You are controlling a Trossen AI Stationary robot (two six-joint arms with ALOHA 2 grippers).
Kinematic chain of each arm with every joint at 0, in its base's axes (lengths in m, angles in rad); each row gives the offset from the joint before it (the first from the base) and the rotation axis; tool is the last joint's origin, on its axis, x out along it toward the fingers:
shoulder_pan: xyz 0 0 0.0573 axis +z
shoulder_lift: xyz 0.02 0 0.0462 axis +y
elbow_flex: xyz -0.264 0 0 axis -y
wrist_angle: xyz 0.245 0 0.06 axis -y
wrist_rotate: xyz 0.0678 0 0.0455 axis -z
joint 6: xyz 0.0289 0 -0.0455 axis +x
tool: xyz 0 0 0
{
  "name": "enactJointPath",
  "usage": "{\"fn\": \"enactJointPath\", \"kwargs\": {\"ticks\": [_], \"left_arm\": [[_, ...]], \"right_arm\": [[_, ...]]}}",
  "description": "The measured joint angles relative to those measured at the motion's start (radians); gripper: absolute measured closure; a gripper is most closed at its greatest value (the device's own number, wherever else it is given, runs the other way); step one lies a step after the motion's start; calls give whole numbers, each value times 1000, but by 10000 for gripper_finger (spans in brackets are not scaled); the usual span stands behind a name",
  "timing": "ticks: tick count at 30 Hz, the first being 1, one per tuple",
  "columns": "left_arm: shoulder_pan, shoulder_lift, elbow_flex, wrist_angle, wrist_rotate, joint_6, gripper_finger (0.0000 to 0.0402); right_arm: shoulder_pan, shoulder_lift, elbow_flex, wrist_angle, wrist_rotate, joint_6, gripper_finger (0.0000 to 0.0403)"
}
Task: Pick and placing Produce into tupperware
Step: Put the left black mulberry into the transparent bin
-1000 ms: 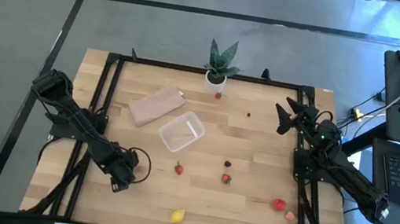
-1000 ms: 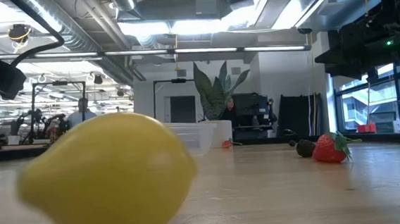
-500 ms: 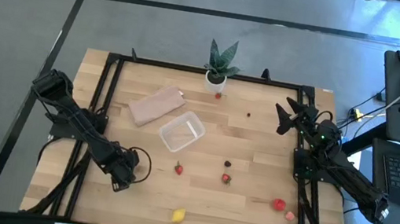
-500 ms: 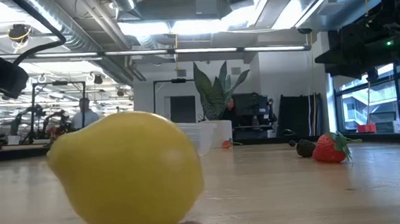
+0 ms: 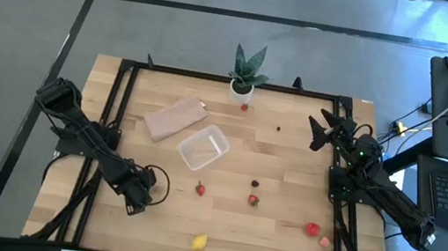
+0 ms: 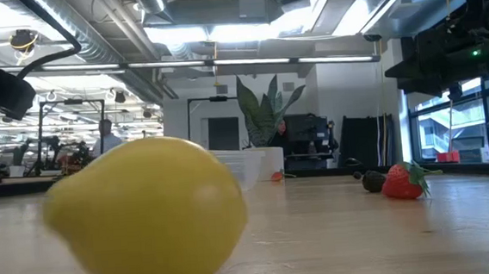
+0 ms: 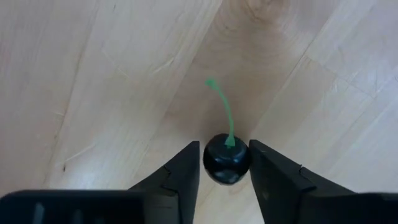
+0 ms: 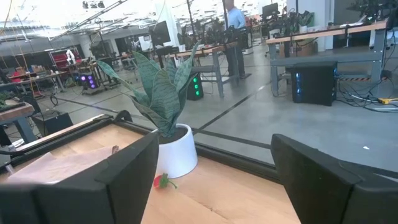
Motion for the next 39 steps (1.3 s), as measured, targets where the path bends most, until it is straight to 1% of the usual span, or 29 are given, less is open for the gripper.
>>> {"fn": "enactJointPath", "kwargs": {"ticks": [6,10,14,20,22,26,28,31,33,36,39], "left_arm": [[0,-1,0,0,0,-1,305],[0,-1,0,0,-1,-9,302],[0,-3,1,2,-30,-52,296],[48,-22,64,2,-54,-12,312],[81,-37,98,7,-89,16,309],[174,-71,178,6,-231,95,297],[233,-78,224,3,-309,160,297],[329,-79,292,13,-404,303,304],[400,-80,319,68,-428,417,308],[509,-80,325,224,-435,565,306],[601,-64,328,344,-437,660,297]], "right_arm": [[0,0,0,0,0,0,91],[0,0,0,0,0,0,91],[0,0,0,0,0,0,91],[0,0,0,0,0,0,91],[0,0,0,0,0,3,91],[0,0,0,2,0,4,91],[0,0,0,2,0,8,91],[0,0,0,3,0,29,91],[0,0,0,3,0,32,91],[0,0,0,3,0,33,91],[0,0,0,3,0,34,91]]}}
